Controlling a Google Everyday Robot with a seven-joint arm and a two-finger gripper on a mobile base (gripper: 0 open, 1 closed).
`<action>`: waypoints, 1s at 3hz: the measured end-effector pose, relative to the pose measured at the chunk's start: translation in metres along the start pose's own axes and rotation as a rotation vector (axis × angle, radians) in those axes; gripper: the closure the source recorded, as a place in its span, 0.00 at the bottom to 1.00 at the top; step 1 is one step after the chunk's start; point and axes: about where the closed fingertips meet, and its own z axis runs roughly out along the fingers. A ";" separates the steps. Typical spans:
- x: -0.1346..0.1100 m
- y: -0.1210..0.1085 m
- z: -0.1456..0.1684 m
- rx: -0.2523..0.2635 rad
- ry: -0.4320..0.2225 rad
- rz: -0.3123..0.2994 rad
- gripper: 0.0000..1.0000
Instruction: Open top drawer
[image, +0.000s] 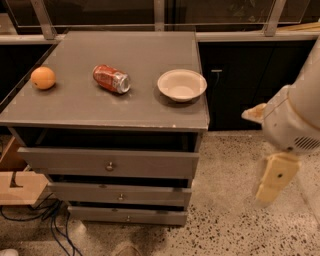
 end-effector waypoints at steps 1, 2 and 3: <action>-0.004 0.012 0.035 -0.016 -0.010 -0.015 0.00; -0.018 0.023 0.065 -0.061 -0.022 -0.047 0.00; -0.018 0.025 0.068 -0.066 -0.021 -0.050 0.00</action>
Offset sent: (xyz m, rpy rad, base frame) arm -0.0100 0.0608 -0.0927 0.0372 0.0871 0.1166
